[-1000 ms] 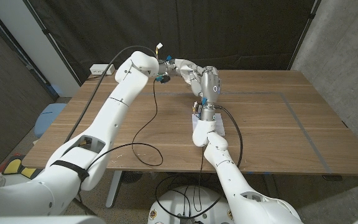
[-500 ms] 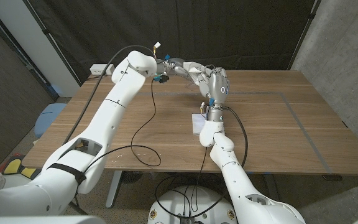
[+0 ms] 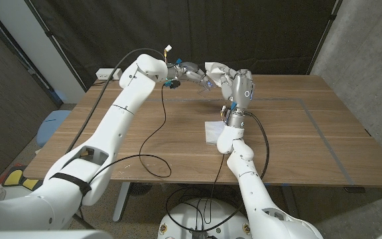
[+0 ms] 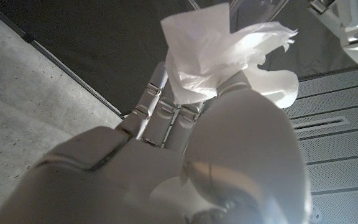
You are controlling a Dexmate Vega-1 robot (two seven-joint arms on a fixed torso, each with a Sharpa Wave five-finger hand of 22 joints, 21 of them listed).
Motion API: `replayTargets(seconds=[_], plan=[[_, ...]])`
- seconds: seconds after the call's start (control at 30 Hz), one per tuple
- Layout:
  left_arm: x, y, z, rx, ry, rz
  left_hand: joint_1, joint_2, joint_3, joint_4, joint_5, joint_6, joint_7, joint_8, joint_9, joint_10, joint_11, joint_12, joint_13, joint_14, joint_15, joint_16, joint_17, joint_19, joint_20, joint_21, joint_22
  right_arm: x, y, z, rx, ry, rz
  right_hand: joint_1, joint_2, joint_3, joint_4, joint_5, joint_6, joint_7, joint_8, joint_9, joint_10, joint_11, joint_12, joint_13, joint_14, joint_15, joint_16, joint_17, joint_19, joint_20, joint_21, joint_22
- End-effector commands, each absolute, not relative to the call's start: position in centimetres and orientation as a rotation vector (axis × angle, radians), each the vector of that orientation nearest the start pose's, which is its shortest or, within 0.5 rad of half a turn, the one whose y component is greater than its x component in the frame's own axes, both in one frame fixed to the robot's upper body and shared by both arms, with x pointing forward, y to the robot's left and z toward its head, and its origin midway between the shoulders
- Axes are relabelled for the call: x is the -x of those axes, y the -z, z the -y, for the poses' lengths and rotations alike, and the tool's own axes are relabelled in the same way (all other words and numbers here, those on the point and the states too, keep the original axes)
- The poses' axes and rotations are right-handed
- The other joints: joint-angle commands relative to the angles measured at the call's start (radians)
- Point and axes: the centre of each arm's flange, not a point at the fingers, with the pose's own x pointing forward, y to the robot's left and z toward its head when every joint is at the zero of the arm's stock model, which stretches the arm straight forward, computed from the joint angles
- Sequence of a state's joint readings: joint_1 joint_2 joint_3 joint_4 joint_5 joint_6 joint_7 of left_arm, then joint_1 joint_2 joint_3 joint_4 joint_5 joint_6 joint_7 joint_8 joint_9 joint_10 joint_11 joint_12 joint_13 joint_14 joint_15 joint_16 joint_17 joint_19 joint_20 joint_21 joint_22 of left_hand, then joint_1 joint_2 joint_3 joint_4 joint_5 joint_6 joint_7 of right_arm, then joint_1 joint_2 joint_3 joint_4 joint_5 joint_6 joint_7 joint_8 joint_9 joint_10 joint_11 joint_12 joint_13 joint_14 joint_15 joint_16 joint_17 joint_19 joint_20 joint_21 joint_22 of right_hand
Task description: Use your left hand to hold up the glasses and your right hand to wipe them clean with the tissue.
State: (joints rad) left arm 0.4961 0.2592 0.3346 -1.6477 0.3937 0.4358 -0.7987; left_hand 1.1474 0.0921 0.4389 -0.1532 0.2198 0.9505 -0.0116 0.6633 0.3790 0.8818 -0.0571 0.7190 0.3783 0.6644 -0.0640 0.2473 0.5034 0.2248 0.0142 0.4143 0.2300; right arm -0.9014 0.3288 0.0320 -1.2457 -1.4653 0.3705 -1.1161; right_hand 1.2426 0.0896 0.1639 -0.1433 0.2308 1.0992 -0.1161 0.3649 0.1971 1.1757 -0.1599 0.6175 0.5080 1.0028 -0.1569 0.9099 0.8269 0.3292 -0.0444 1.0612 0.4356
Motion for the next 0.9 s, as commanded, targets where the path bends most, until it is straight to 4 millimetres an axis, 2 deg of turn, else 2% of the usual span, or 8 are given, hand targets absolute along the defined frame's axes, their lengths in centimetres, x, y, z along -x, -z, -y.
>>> replayTargets(seconds=[0.03,0.53,0.67,0.9], plan=[[-61.0,-16.6,-12.6,-0.923,0.517,0.391,0.005,-0.004,0.007,0.001,0.005,0.071,0.059,0.004,0.004,0.005,-0.005,0.007,0.000,0.008,-0.112,-0.004,0.003,-0.004,-0.001,0.005,0.004,-56.7,0.6,9.4,0.664,0.796,1.273,0.009,0.000,-0.001,0.000,-0.001,0.011,-0.003,-0.005,0.003,0.012,0.000,-0.004,0.003,0.011,-0.075,0.004,0.005,-0.005,-0.101,0.012,-0.001],[-61.6,-16.9,-12.2,-0.904,0.503,0.388,0.005,-0.005,0.009,0.002,0.005,0.070,0.057,0.003,0.010,0.002,-0.007,0.012,0.002,0.012,-0.112,-0.004,0.007,-0.004,-0.002,0.012,0.004,-57.9,2.6,6.4,0.762,0.656,1.305,0.011,-0.002,-0.006,0.001,-0.002,0.019,-0.002,-0.015,0.003,0.015,0.001,-0.008,0.007,0.014,-0.075,0.000,0.007,-0.012,-0.102,0.037,-0.007],[-61.7,-16.9,-11.9,-0.912,0.510,0.385,0.005,-0.004,0.009,0.002,0.006,0.070,0.060,0.001,0.010,0.002,-0.008,0.013,0.002,0.012,-0.112,-0.004,0.009,-0.004,-0.002,0.014,0.004,-58.1,1.8,6.4,0.753,0.659,1.312,0.011,-0.003,-0.008,0.002,-0.001,0.021,-0.002,-0.018,0.003,0.017,0.003,-0.010,0.008,0.017,-0.075,-0.001,0.008,-0.015,-0.102,0.046,-0.010],[-61.9,-16.8,-11.7,-0.918,0.514,0.375,0.007,-0.005,0.010,0.001,0.006,0.068,0.063,0.000,0.012,0.001,-0.006,0.016,0.003,0.012,-0.113,-0.004,0.011,-0.004,-0.002,0.018,0.005,-58.2,0.5,7.7,0.712,0.711,1.297,0.011,-0.004,-0.011,0.002,-0.001,0.026,-0.003,-0.023,0.004,0.019,0.001,-0.013,0.010,0.022,-0.075,-0.002,0.010,-0.020,-0.103,0.059,-0.015]])
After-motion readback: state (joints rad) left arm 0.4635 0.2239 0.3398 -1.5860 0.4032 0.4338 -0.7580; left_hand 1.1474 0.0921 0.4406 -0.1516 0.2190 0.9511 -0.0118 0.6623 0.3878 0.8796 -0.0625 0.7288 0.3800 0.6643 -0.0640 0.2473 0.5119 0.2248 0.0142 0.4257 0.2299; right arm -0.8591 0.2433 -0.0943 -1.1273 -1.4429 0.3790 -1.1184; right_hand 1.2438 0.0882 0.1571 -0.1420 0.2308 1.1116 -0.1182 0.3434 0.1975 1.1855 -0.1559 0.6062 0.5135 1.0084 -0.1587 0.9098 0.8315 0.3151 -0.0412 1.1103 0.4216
